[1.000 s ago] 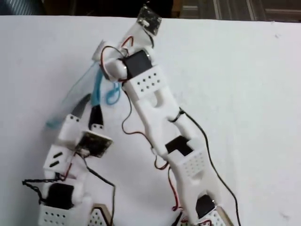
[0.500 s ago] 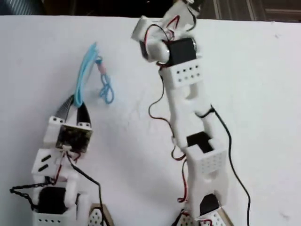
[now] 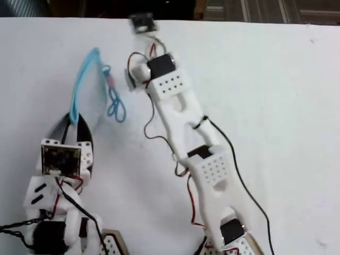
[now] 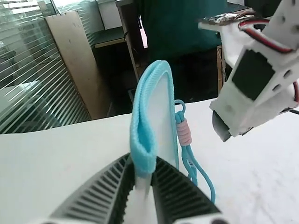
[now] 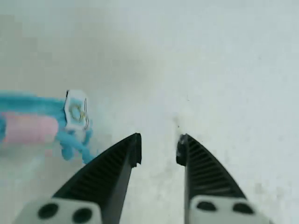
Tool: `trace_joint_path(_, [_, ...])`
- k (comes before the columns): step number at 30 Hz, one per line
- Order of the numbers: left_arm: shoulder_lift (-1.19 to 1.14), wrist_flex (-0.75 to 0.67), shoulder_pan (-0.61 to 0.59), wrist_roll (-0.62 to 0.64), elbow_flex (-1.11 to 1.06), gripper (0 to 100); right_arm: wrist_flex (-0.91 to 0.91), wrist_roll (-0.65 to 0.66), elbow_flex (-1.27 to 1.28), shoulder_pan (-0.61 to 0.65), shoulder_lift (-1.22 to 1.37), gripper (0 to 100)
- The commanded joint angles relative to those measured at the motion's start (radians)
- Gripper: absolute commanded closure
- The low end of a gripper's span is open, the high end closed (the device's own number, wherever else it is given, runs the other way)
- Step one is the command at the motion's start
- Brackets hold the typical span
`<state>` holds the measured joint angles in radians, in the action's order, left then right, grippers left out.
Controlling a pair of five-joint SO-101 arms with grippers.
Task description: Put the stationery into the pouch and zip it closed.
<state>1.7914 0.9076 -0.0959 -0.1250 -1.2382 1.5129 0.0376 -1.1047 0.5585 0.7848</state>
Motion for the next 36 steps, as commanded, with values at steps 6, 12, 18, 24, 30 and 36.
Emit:
trace_joint_path(6, [0.005,0.014,-0.007,0.012,0.057,98,0.133,0.353,-0.163,0.018,-0.025,89.2])
trace_joint_path(12, [0.005,0.054,-0.007,0.071,0.086,98,0.177,0.549,-0.272,-0.002,-0.016,87.7])
trace_joint_path(18, [0.005,0.046,-0.007,0.069,0.086,98,0.082,0.252,-0.278,0.096,-0.016,87.5])
trace_joint_path(24, [0.005,0.048,-0.007,0.069,0.087,98,0.099,0.13,-0.278,0.13,-0.016,87.7])
trace_joint_path(30, [0.005,0.048,-0.012,0.069,0.086,98,0.099,0.137,-0.282,0.171,-0.015,90.5])
trace_joint_path(36, [0.005,0.048,-0.045,0.069,0.086,98,-0.013,0.169,-0.282,0.186,0.042,91.8])
